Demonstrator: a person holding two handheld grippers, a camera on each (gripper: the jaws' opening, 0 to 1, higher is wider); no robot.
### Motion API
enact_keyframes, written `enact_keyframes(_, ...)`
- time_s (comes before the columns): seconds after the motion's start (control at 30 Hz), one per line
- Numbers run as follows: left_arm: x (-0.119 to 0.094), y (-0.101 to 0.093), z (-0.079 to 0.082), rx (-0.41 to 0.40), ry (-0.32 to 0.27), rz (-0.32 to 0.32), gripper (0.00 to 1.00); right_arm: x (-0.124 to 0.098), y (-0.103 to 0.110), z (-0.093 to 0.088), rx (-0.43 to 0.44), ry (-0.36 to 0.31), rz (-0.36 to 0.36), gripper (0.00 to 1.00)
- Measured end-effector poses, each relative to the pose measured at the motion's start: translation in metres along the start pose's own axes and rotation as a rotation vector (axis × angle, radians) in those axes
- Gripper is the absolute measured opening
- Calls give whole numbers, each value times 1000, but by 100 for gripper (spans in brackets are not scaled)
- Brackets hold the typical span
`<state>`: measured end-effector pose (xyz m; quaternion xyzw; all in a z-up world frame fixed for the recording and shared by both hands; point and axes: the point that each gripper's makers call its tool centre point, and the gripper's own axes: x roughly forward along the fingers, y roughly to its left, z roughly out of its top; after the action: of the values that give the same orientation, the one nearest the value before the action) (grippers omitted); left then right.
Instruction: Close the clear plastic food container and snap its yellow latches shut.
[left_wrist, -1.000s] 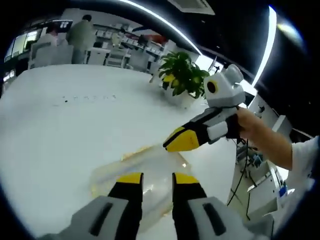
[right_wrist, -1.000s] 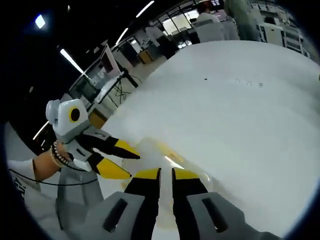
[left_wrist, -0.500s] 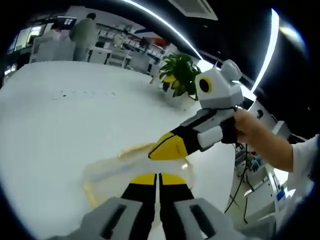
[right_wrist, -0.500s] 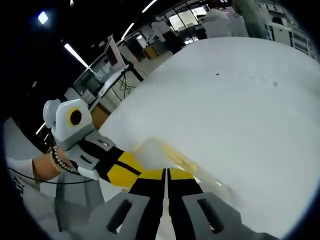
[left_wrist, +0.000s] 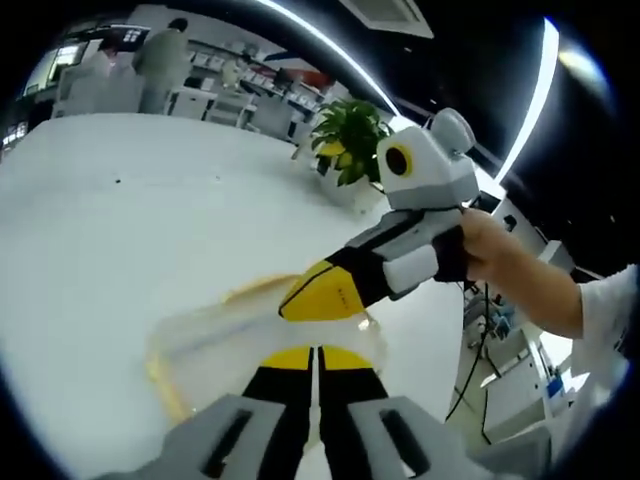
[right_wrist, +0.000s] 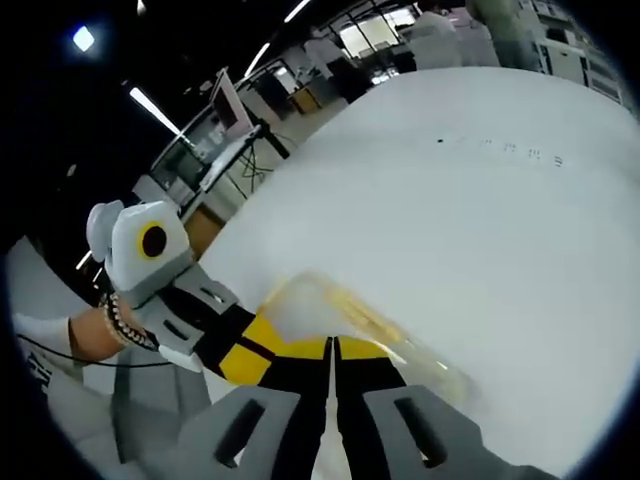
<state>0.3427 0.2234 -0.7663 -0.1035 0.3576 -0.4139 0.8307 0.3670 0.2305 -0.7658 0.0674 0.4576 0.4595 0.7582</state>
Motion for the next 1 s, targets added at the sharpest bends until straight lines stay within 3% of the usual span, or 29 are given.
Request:
enact_keyframes(0.27, 1, -1, 0, -47, -19, -24, 0, 0, 3, -2, 3, 8, 10, 0)
enact_keyframes(1.0, -4, -5, -5, -37, -6, -40, 0, 3, 9, -3, -12, 21, 23, 0)
